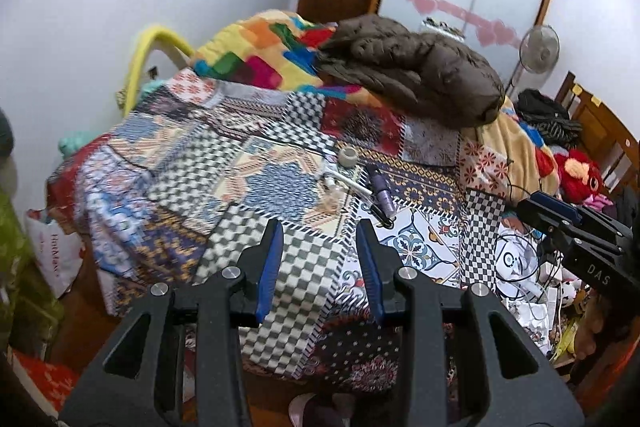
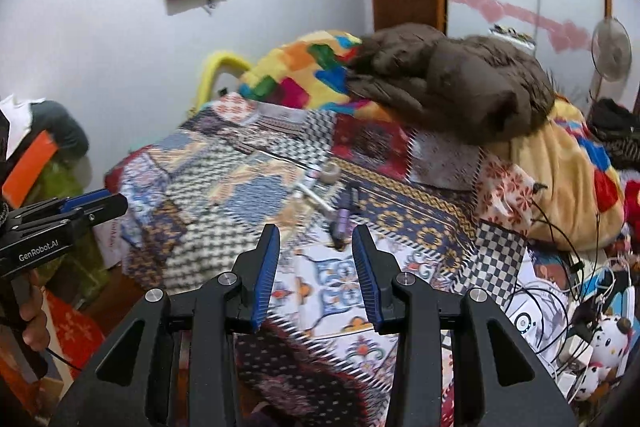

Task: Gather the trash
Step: 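Grasp the purple-and-black bottle with the right gripper while the left grasps the clear plastic bag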

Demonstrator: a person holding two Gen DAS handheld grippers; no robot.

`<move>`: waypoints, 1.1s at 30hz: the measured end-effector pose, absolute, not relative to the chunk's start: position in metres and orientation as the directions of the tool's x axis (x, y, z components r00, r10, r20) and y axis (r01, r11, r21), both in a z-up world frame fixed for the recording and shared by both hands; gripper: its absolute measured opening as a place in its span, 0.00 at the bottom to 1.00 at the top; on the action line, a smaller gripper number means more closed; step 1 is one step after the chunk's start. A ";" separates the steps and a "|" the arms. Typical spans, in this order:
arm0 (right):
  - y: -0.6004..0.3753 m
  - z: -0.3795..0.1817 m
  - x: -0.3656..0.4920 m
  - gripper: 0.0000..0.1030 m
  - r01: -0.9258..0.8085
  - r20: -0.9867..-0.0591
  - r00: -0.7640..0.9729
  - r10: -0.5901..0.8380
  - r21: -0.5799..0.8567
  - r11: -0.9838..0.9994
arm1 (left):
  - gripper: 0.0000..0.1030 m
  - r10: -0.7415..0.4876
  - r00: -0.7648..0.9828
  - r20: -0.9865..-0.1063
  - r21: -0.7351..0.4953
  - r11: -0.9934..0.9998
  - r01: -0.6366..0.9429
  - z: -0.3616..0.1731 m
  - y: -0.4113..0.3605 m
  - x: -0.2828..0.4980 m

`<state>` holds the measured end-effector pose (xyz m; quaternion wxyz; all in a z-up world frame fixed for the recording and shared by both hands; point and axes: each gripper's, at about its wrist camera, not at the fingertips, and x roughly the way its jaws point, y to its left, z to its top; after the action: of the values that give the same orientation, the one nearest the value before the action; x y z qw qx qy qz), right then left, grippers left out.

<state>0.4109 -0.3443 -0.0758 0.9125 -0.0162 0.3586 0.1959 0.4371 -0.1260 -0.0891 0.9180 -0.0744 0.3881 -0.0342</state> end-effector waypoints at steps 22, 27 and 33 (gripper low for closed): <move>-0.330 -0.199 0.559 0.33 -0.289 -0.771 0.499 0.395 0.281 0.915 | 0.44 -0.228 0.509 -0.830 -0.212 0.973 0.091 -0.235 -0.153 0.597; -0.319 -0.220 0.578 0.33 -0.300 -0.783 0.469 0.409 0.295 0.907 | 0.44 -0.212 0.496 -0.842 -0.181 0.977 0.110 -0.259 -0.159 0.617; -0.310 -0.233 0.587 0.33 -0.317 -0.786 0.459 0.414 0.290 0.903 | 0.44 -0.189 0.512 -0.838 -0.109 0.977 0.183 -0.274 -0.172 0.629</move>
<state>0.5867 -0.3097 -0.2334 0.8524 0.0510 0.4741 0.2144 0.6293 -0.1724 -0.2737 0.8695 -0.0031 0.4821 -0.1072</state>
